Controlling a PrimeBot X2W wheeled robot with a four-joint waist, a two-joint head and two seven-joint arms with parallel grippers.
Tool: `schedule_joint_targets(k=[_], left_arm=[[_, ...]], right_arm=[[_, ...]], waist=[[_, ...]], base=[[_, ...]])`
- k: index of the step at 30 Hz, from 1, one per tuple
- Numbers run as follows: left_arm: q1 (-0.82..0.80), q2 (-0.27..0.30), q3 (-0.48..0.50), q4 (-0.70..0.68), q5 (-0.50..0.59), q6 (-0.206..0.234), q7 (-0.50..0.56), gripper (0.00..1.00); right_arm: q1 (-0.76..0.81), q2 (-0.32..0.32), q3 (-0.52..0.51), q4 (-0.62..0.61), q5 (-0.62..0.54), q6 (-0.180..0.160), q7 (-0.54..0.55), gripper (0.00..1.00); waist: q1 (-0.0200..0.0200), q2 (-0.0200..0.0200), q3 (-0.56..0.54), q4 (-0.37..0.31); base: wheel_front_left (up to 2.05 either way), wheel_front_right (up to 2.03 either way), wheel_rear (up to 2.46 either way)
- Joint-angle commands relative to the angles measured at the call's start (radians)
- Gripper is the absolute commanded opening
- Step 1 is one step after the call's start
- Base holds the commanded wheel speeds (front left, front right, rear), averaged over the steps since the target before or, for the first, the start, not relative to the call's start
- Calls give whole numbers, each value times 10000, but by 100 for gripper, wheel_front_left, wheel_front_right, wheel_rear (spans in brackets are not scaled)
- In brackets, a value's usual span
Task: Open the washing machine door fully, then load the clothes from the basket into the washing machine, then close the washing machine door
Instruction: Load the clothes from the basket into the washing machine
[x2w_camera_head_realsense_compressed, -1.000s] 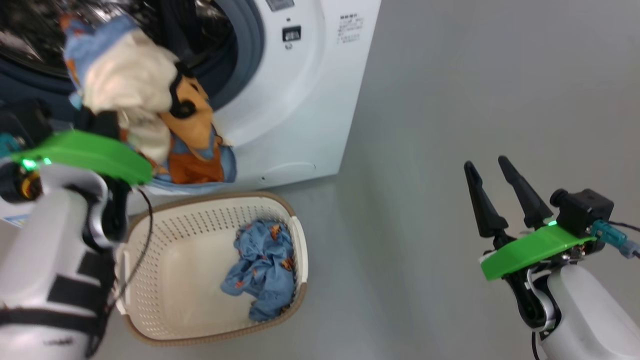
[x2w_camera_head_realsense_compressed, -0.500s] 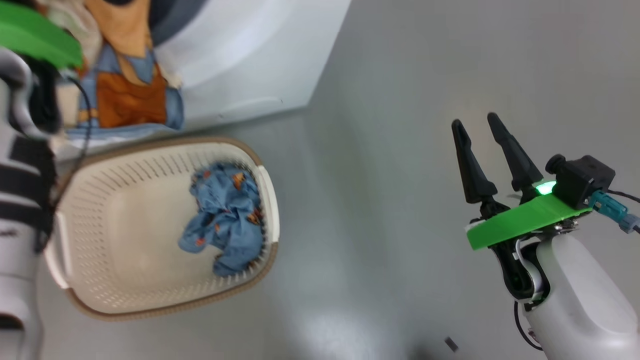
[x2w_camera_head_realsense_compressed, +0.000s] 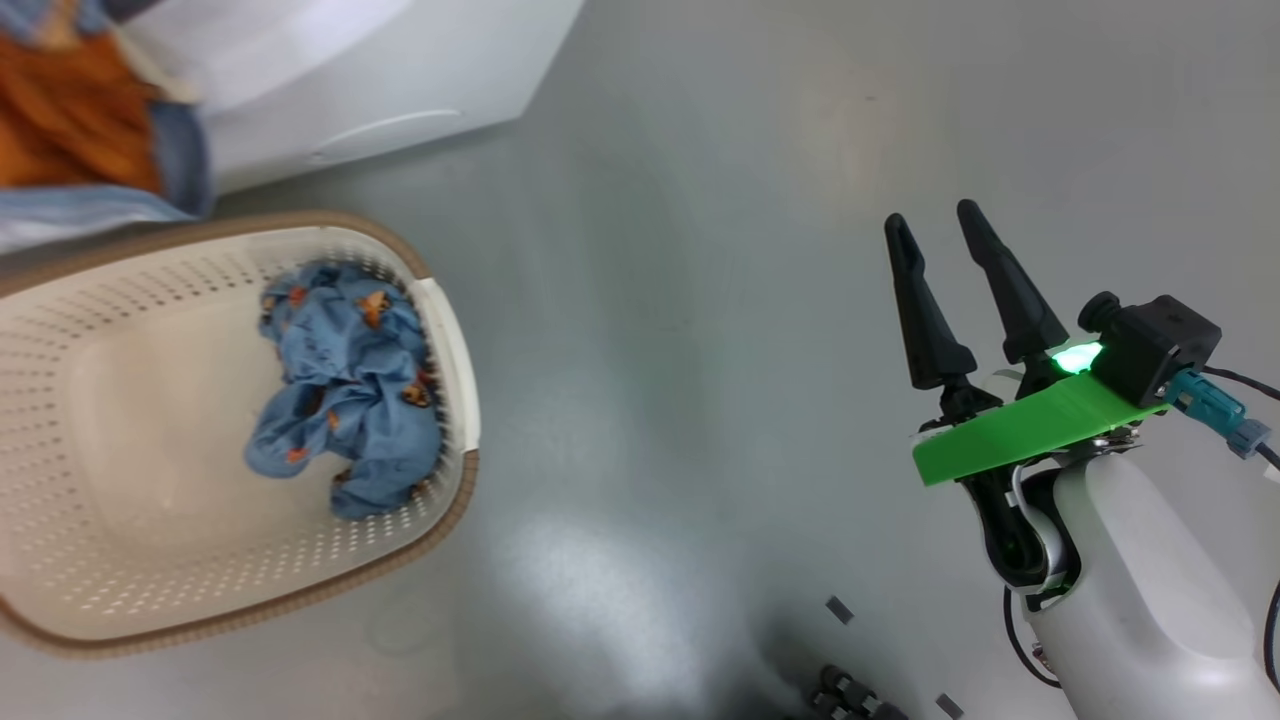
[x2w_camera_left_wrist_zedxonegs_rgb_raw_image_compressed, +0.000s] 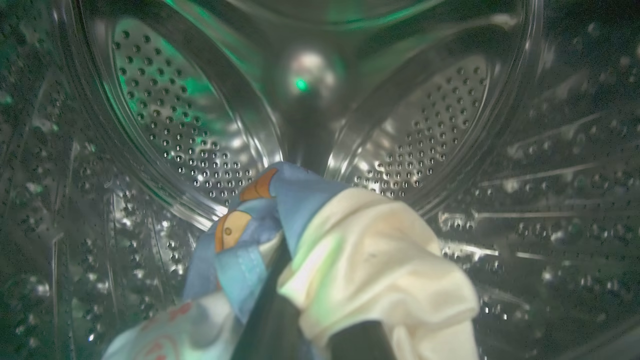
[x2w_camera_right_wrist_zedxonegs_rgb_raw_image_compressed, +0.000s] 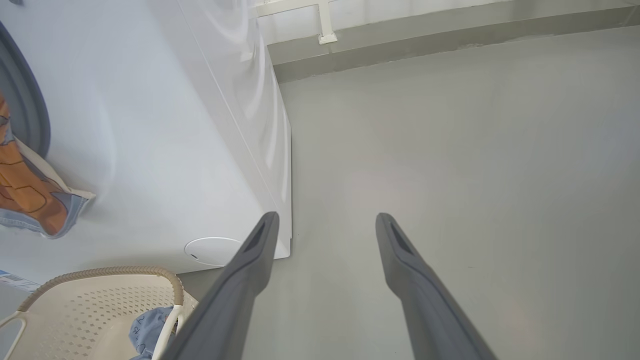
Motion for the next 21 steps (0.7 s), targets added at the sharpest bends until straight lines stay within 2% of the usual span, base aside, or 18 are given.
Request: schedule_joint_targets(k=[1,5,6,7,8,9,15,21], left_arm=[[-353,538,318,-765,295,146,-84,0],[212,516,1413,-2354,1010,458,-88,0],[366,452,1517,-2365,1127,435,-89,0],[486,381,1537,-2257,1247,399,-89,24],[571,311,1513,-2065,1350,364,-89,66],[637,232,1459,-1767,1415,328,-89,100],[539,-39,732,85,1872,63,289,100],[620,-196,517,1267,1860,-114,764,100]], right_arm=[[142,-5,76,-231,-63,54,-92,100],[103,119,102,-173,-75,54,-92,100],[100,134,106,-152,-79,54,-92,100],[105,141,110,-122,-84,54,-92,100],[113,144,120,-88,-89,54,-92,100],[123,143,131,-52,-93,54,-92,100],[124,93,221,81,-63,54,-92,100],[117,37,296,247,-16,54,-92,100]], waist=[[-2,0,275,-282],[-2,0,259,-379],[-2,0,223,-378],[-2,0,178,-369],[-2,0,129,-357],[-2,0,73,-341],[-2,0,-296,-226],[-2,0,-793,-131]], base=[[0,0,0],[0,0,0],[0,0,0],[0,0,0],[0,0,0],[0,0,0],[0,0,0],[0,0,0]])
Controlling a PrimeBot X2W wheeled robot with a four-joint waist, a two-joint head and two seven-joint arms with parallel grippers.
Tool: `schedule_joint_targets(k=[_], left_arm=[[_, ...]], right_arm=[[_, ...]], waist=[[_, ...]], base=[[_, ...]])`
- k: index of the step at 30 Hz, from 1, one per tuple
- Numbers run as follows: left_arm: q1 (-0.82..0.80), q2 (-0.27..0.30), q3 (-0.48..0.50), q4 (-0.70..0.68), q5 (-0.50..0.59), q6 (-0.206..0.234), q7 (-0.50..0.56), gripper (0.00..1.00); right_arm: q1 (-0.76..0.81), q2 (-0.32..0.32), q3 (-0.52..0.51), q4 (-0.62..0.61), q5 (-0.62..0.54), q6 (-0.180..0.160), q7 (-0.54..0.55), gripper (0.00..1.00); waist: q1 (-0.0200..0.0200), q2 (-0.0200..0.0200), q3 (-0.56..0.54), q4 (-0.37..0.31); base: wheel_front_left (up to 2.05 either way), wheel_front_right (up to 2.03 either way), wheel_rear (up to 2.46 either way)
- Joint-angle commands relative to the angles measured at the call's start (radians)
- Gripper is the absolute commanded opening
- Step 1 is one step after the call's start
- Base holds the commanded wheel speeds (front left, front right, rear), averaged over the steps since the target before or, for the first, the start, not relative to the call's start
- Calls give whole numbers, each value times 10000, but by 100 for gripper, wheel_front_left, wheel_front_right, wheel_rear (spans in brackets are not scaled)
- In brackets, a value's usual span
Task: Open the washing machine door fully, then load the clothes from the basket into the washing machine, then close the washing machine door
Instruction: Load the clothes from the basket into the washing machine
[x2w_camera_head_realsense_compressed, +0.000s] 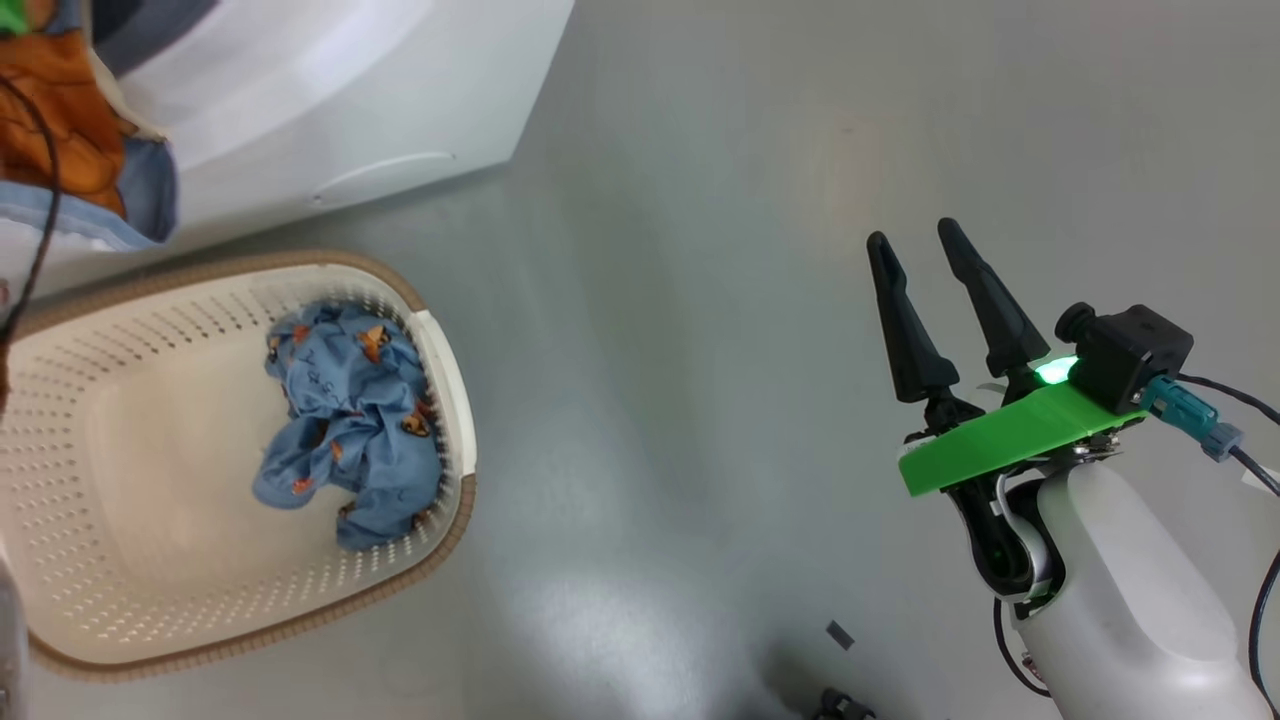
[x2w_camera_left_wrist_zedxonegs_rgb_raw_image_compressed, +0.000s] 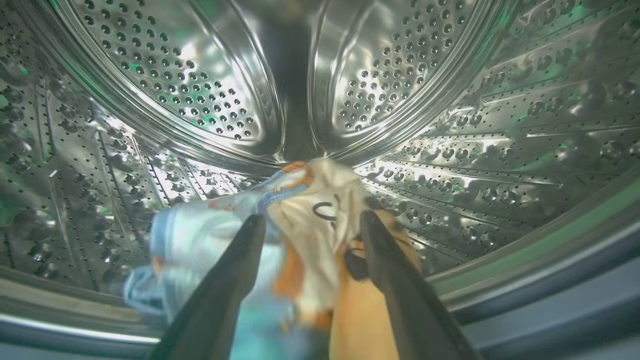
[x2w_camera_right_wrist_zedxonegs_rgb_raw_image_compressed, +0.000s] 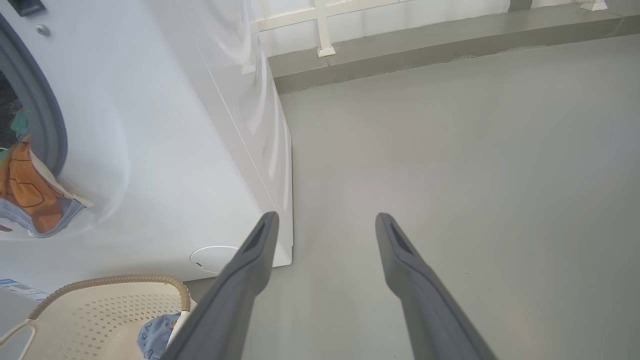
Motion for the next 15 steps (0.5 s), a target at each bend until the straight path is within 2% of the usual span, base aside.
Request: schedule_joint_targets(k=[1,9,15], left_arm=[[51,256,31,51,-6,-113,153,100],[539,43,63,521,-271,-403,253,100],[1221,-114,17,634,-390,-687,-129,100]], right_arm=[[129,-144,175,-100,53,54,-92,100],[143,-226,179,113,156,54,-92,100],[226,-340,187,261,207,54,-92,100]], waist=[[0,-1,-334,98],[0,-1,-936,361],[0,-1,-1575,623]], base=[[0,0,0],[0,0,0],[0,0,0]])
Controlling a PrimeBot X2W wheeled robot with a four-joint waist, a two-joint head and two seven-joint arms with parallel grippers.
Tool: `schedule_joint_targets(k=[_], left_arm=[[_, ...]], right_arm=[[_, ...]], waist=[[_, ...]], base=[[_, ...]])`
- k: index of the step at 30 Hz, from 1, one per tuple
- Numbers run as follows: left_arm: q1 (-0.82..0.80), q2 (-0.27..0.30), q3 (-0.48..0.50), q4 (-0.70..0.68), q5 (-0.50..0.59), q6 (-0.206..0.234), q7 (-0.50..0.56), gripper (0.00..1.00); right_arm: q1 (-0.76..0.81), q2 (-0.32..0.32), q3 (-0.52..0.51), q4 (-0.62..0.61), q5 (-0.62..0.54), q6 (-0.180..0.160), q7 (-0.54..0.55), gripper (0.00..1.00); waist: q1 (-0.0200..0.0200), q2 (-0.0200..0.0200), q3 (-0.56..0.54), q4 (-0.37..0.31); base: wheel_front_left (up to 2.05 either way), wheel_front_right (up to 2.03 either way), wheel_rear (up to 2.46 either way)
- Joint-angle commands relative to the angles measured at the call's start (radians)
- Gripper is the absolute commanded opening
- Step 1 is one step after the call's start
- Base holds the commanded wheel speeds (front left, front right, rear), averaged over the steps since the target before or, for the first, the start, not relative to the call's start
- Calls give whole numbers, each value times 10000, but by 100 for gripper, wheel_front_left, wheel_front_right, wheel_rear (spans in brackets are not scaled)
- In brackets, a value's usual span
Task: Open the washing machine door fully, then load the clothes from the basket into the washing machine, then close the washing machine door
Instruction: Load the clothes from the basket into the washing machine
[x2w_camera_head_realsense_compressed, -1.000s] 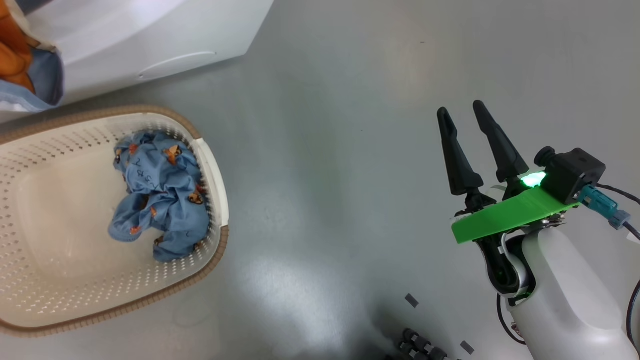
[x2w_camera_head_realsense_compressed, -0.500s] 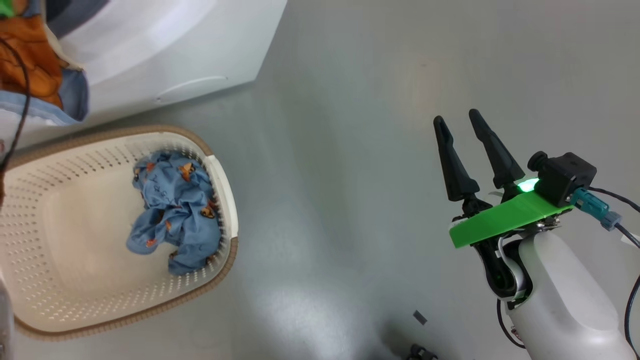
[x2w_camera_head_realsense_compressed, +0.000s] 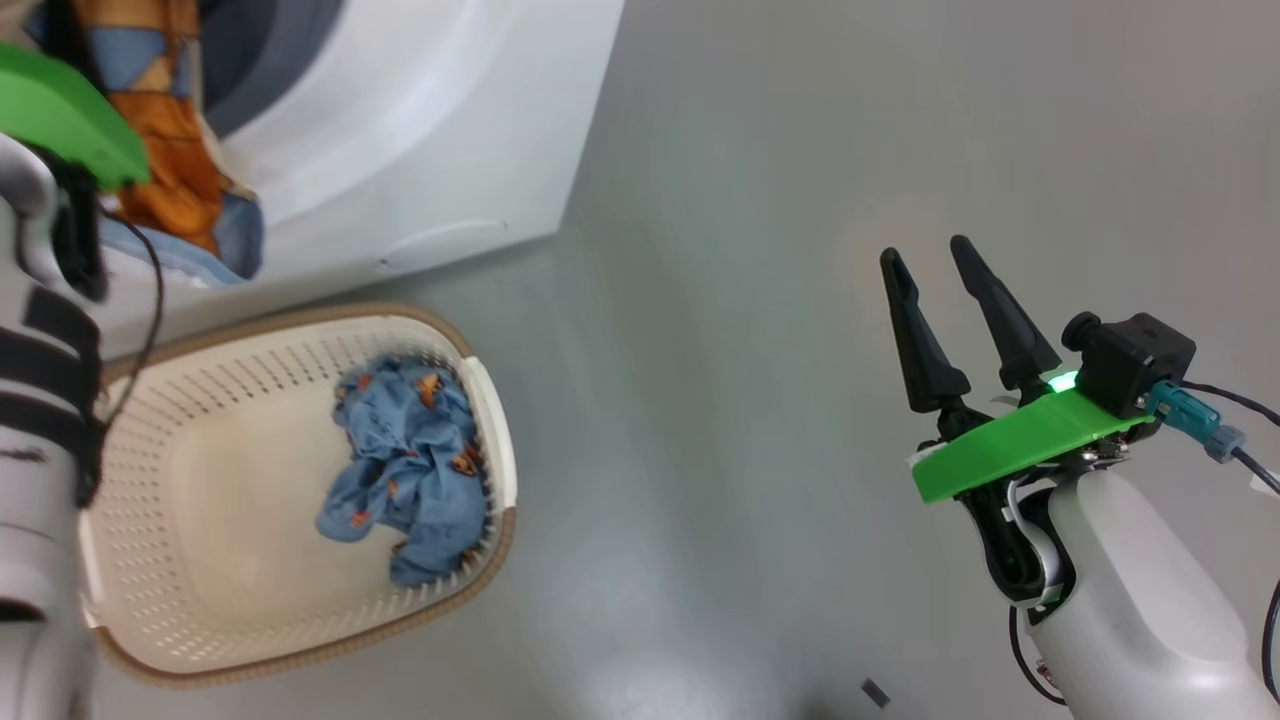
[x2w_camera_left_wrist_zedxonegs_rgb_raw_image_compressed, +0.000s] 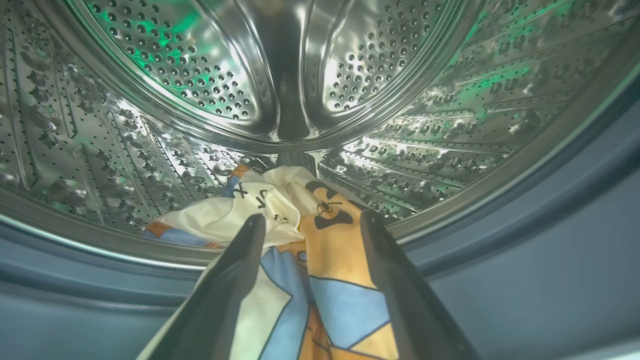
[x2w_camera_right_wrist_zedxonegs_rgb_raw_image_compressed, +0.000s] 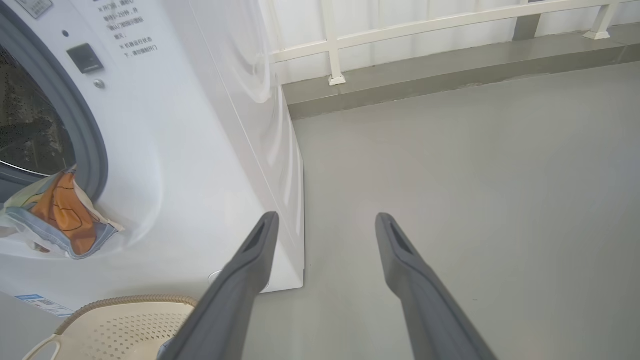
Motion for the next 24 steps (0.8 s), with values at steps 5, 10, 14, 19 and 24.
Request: schedule_joint_targets(k=[5,10,14,19,24], left_arm=[[756,207,43,-177,-209,-262,-458,100],[1658,7,121,-453,-361,-431,-670,100],[2426,23,175,-1064,-336,-492,-708,100],[3713,29,569,-2362,-395,-518,-713,100],[5145,-76,819,-3687,-235,-505,-715,100]], right_arm=[[349,-215,144,-57,183,54,-92,100],[522,-341,191,62,243,54,-92,100],[707,-424,188,153,288,54,-92,100],[980,-574,152,268,347,54,-92,100],[1245,-709,198,341,391,54,-92,100]], waist=[[1,-1,-968,452],[1,-1,-1673,724],[1,-1,-2189,946],[1,-1,-2845,1200],[1,-1,-3438,1404]], base=[[0,0,0],[0,0,0],[0,0,0],[0,0,0],[0,0,0]])
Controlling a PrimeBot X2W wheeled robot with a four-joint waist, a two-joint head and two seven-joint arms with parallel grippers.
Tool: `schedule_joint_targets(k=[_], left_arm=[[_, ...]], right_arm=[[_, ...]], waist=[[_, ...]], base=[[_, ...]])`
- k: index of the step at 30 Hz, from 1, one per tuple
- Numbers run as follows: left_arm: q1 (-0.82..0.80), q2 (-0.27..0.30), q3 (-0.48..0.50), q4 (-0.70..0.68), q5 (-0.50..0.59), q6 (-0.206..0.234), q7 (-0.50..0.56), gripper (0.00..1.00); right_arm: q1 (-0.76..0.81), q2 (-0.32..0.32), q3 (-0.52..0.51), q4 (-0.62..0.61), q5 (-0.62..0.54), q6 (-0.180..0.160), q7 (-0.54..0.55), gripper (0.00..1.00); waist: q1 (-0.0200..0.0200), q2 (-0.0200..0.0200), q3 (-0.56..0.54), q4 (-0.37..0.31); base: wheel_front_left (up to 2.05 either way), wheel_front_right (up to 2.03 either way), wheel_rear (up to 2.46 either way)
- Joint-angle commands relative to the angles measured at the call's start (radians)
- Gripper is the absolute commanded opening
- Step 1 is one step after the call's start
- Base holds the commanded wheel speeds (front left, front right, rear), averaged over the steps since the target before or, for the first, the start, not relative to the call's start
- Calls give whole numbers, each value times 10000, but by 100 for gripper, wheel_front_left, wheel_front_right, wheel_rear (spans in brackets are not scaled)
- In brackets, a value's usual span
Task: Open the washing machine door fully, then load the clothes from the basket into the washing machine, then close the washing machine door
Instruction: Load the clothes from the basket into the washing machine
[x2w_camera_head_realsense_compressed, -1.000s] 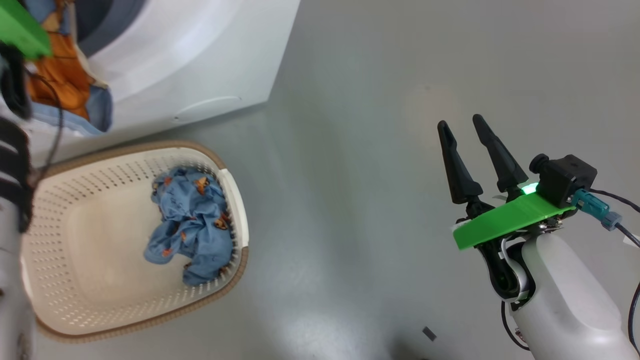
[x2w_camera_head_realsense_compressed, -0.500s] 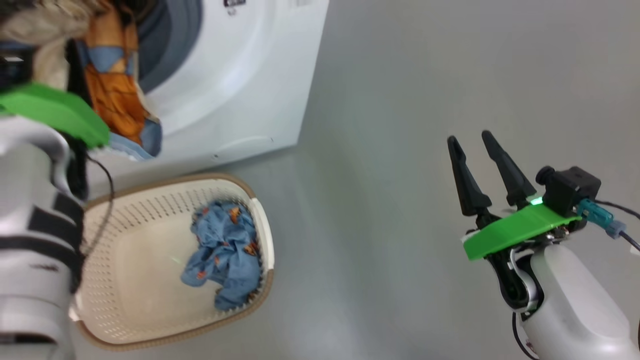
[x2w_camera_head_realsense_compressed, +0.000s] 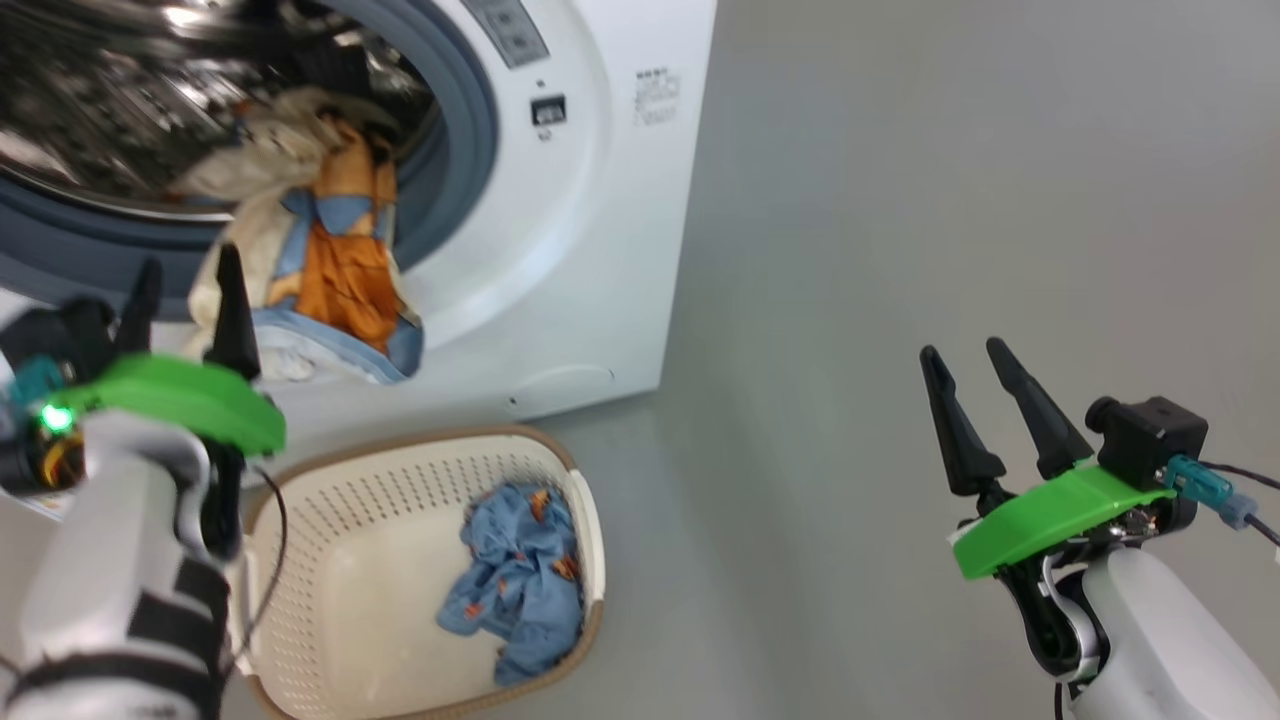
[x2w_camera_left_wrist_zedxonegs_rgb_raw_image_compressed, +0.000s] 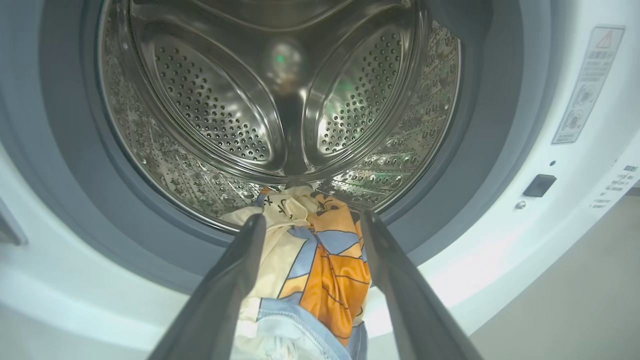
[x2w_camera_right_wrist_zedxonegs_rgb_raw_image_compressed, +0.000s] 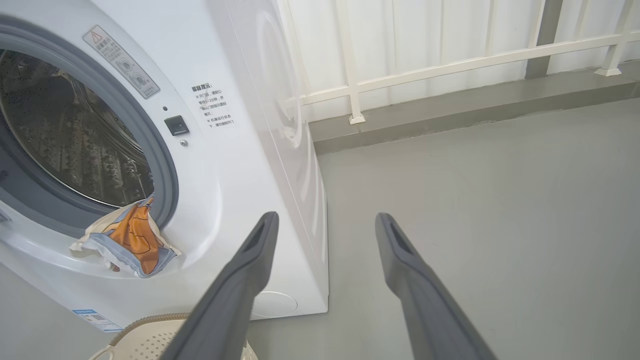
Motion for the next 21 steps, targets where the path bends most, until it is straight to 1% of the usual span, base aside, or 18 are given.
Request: schedule_joint_targets(k=[1,8,9,14,21], left_arm=[[561,318,351,-765,137,32,-63,100],[2524,143,667,-2624,373,259,-63,100],[2524,143,667,-2624,373,259,-63,100],[3750,-31,859,-3748,331,425,-64,100],[5095,-166,1001,-4879,209,668,-64,100]], right_arm=[[213,-153,202,-147,53,54,-92,100],[557,-320,170,-145,71,54,-92,100],[557,-320,170,-145,71,54,-92,100],[773,-401,129,-178,41,54,-92,100],[963,-512,41,-303,-52,54,-92,100]], waist=[[2,0,-734,402],[2,0,-1369,587],[2,0,-1369,587],[2,0,-1682,708],[2,0,-1885,799]], base=[[0,0,0],[0,0,0],[0,0,0],[0,0,0],[0,0,0]])
